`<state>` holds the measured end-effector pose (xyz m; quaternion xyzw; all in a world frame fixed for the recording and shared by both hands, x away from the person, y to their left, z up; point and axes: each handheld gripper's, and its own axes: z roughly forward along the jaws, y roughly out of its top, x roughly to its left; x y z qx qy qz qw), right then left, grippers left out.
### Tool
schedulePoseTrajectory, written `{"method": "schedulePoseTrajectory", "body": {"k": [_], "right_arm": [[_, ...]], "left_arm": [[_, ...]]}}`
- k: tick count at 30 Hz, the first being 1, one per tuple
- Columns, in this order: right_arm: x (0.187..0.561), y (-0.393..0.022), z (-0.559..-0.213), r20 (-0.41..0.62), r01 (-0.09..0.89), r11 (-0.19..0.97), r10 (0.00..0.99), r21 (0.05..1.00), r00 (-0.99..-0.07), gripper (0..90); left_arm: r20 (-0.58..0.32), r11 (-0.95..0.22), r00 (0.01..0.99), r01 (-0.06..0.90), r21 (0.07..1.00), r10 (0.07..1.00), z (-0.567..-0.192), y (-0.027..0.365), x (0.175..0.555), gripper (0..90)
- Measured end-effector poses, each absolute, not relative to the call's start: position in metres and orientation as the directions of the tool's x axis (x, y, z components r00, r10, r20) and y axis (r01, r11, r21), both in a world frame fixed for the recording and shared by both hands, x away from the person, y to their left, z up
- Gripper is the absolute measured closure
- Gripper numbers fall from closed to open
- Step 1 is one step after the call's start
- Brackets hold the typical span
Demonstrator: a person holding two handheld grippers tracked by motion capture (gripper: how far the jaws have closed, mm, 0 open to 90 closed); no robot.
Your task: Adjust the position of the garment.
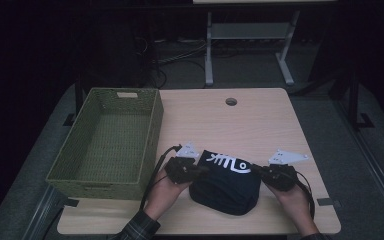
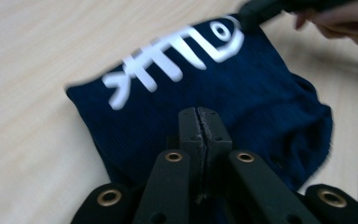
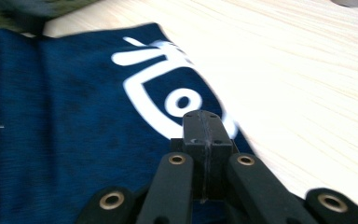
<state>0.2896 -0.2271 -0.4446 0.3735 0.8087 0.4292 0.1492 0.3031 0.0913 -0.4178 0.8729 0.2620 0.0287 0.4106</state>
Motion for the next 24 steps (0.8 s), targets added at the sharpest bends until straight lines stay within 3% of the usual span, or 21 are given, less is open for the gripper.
{"method": "schedulePoseTrajectory", "body": {"k": [7, 15, 18, 21, 24], "right_arm": [[0.299, -0.227, -0.463, 0.057, 0.524, 0.395, 0.756, 0.754, -0.652, 90.0], [0.298, -0.228, -0.473, 0.075, 0.544, 0.393, 0.756, 0.741, -0.650, 90.0], [0.295, -0.228, -0.472, 0.081, 0.545, 0.391, 0.755, 0.742, -0.651, 89.8], [0.290, -0.231, -0.468, 0.061, 0.518, 0.390, 0.752, 0.761, -0.657, 79.6], [0.283, -0.238, -0.462, 0.057, 0.502, 0.365, 0.763, 0.784, -0.644, 68.6]], "left_arm": [[-0.165, -0.585, 0.859, 0.458, 0.669, 0.484, -0.440, 0.087, 0.302, 90.0], [-0.087, -0.649, 0.861, 0.440, 0.620, 0.500, -0.447, 0.085, 0.308, 90.0], [-0.114, -0.629, 0.855, 0.457, 0.629, 0.507, -0.448, 0.088, 0.313, 90.0], [-0.148, -0.599, 0.847, 0.473, 0.646, 0.510, -0.443, 0.091, 0.315, 89.6], [-0.167, -0.563, 0.835, 0.487, 0.668, 0.525, -0.434, 0.095, 0.317, 79.0]]}}
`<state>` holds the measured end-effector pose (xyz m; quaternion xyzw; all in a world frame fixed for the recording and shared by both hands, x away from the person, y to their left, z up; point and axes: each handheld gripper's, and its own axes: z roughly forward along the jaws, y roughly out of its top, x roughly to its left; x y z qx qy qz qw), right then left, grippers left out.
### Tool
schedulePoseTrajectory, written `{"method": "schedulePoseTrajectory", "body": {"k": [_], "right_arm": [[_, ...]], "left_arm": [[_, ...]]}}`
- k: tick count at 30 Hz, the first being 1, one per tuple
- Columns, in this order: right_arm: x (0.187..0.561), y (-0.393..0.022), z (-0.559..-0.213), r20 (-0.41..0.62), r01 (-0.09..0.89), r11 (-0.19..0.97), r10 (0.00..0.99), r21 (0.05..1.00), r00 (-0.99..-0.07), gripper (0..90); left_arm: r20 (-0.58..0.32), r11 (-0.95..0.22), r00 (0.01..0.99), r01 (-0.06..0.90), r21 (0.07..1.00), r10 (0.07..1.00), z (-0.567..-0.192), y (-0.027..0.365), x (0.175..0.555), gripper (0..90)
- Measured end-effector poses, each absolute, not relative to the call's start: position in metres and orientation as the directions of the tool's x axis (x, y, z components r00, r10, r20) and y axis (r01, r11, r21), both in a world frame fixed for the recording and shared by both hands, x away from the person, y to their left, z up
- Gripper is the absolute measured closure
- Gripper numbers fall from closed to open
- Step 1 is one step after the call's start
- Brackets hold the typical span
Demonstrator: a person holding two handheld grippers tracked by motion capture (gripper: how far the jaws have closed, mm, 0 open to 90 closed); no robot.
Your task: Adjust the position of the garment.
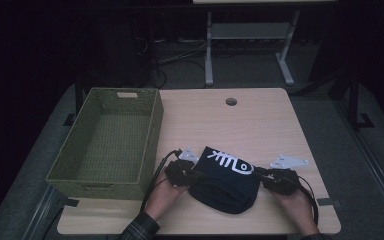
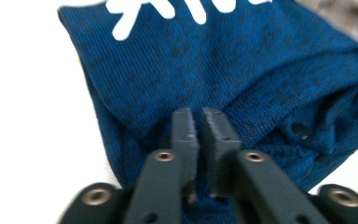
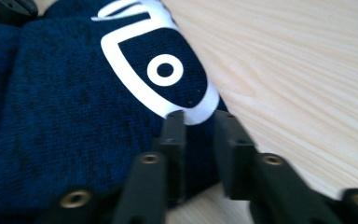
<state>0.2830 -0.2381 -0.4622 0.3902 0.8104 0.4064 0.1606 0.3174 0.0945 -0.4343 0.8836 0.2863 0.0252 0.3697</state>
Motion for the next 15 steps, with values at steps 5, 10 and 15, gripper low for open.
{"method": "schedulePoseTrajectory", "body": {"k": [5, 10, 15], "right_arm": [[0.271, -0.252, -0.458, 0.049, 0.498, 0.336, 0.789, 0.799, -0.612, 50.0], [0.263, -0.269, -0.458, 0.057, 0.513, 0.299, 0.821, 0.804, -0.568, 35.3], [0.255, -0.281, -0.467, 0.064, 0.554, 0.279, 0.852, 0.784, -0.520, 21.5]], "left_arm": [[-0.206, -0.515, 0.815, 0.515, 0.685, 0.542, -0.424, 0.101, 0.328, 59.7], [-0.212, -0.489, 0.794, 0.535, 0.689, 0.569, -0.422, 0.103, 0.340, 46.5], [-0.202, -0.484, 0.789, 0.534, 0.694, 0.581, -0.419, 0.103, 0.350, 36.3]]}}
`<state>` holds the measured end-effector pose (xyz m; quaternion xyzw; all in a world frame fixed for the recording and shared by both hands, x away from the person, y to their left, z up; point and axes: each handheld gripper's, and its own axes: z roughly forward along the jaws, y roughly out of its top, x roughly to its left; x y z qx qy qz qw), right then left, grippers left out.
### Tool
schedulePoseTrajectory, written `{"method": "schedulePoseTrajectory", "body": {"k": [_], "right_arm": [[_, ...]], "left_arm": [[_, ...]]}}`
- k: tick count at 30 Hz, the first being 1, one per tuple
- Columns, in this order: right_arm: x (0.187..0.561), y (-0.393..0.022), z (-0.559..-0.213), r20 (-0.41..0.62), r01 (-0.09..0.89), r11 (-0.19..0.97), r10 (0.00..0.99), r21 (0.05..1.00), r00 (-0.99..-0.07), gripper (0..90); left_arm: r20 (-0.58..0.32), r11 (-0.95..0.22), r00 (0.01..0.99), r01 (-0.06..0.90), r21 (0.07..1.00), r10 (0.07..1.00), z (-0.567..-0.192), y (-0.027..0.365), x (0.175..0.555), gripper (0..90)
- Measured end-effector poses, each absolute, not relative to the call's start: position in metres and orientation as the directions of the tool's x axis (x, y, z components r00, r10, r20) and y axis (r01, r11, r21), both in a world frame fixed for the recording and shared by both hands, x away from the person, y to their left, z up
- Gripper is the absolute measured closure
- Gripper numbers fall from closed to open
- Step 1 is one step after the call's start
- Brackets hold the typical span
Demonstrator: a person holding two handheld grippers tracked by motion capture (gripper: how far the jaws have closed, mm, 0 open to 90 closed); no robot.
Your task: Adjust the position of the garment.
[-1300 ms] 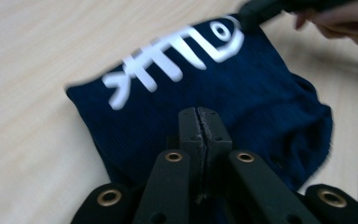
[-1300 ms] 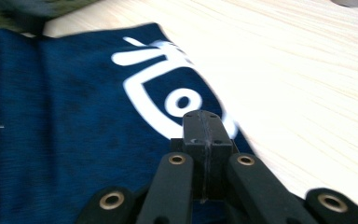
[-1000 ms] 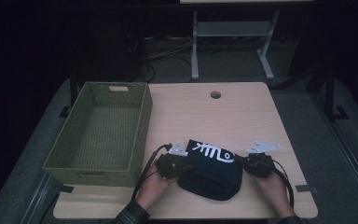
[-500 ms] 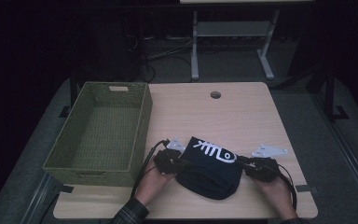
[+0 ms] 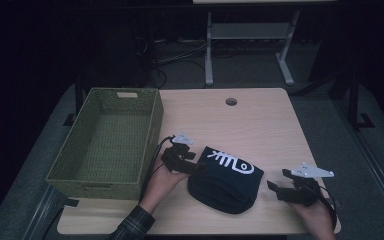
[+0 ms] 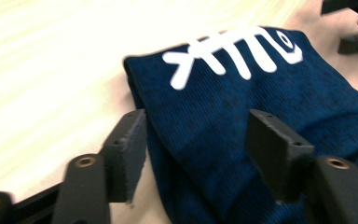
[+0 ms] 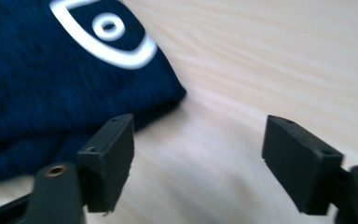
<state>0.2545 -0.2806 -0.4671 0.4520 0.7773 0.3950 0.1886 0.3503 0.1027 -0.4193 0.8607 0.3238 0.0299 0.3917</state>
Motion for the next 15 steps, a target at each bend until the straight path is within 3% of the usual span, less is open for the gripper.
{"method": "schedulePoseTrajectory", "body": {"k": [2, 6, 15], "right_arm": [[0.252, -0.284, -0.472, 0.059, 0.566, 0.277, 0.862, 0.776, -0.503, 15.6], [0.251, -0.285, -0.481, 0.032, 0.600, 0.292, 0.882, 0.745, -0.470, 13.3], [0.257, -0.281, -0.482, 0.026, 0.623, 0.315, 0.880, 0.717, -0.475, 9.7]], "left_arm": [[-0.195, -0.490, 0.788, 0.534, 0.689, 0.584, -0.419, 0.103, 0.354, 29.1], [-0.187, -0.501, 0.788, 0.535, 0.680, 0.587, -0.420, 0.100, 0.361, 20.9], [-0.192, -0.516, 0.787, 0.545, 0.661, 0.586, -0.431, 0.097, 0.364, 15.0]]}}
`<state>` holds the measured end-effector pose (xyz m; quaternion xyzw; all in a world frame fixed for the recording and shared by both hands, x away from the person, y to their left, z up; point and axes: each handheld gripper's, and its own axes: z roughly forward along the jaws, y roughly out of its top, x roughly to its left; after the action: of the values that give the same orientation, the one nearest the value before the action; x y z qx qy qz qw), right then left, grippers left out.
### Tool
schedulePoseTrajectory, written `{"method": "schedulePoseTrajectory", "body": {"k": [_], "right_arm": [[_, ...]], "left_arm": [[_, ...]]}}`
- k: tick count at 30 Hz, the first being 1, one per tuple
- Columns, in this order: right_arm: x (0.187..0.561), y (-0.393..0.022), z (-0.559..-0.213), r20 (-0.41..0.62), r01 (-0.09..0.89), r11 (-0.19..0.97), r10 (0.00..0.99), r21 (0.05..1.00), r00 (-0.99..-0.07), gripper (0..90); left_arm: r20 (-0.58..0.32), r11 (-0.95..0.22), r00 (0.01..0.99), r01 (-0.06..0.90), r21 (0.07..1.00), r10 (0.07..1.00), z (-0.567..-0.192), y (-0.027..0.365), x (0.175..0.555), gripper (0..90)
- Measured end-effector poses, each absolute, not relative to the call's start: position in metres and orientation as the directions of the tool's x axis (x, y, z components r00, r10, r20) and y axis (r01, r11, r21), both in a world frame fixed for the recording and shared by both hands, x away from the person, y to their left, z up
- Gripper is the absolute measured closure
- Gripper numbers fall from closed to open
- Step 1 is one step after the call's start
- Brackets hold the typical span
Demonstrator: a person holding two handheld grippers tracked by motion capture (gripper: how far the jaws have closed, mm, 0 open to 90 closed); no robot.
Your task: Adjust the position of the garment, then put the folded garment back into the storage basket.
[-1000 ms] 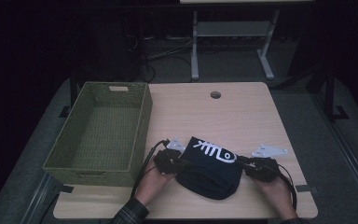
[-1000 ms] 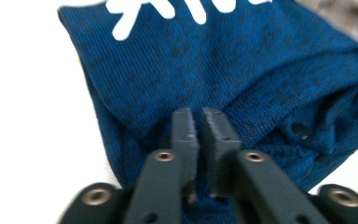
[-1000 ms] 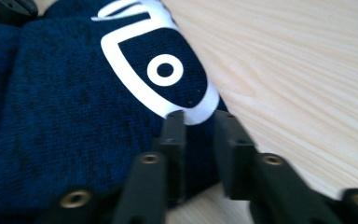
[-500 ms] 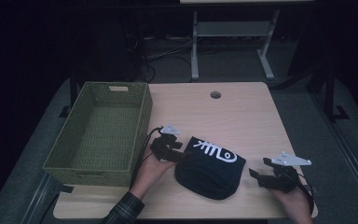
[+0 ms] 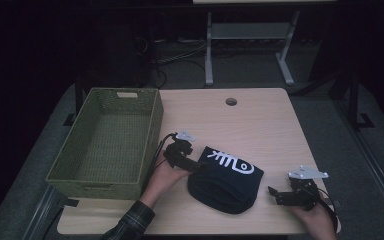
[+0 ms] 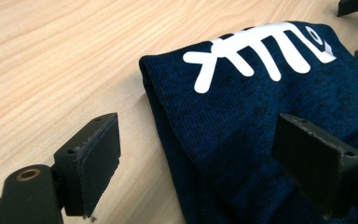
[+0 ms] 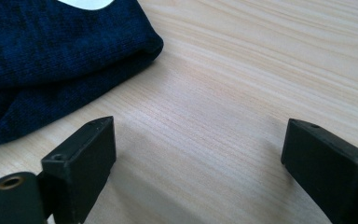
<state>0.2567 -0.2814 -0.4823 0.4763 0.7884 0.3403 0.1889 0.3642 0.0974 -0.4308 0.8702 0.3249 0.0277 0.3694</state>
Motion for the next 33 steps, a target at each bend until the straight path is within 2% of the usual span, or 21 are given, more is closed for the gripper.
{"method": "schedulePoseTrajectory", "body": {"k": [24, 33], "right_arm": [[0.257, -0.281, -0.482, 0.027, 0.623, 0.317, 0.878, 0.715, -0.478, 9.6], [0.257, -0.281, -0.482, 0.027, 0.623, 0.317, 0.878, 0.715, -0.478, 9.6]], "left_arm": [[-0.194, -0.561, 0.787, 0.566, 0.604, 0.586, -0.457, 0.091, 0.369, 15.3], [-0.243, -0.564, 0.798, 0.572, 0.595, 0.552, -0.458, 0.090, 0.368, 31.9]]}}
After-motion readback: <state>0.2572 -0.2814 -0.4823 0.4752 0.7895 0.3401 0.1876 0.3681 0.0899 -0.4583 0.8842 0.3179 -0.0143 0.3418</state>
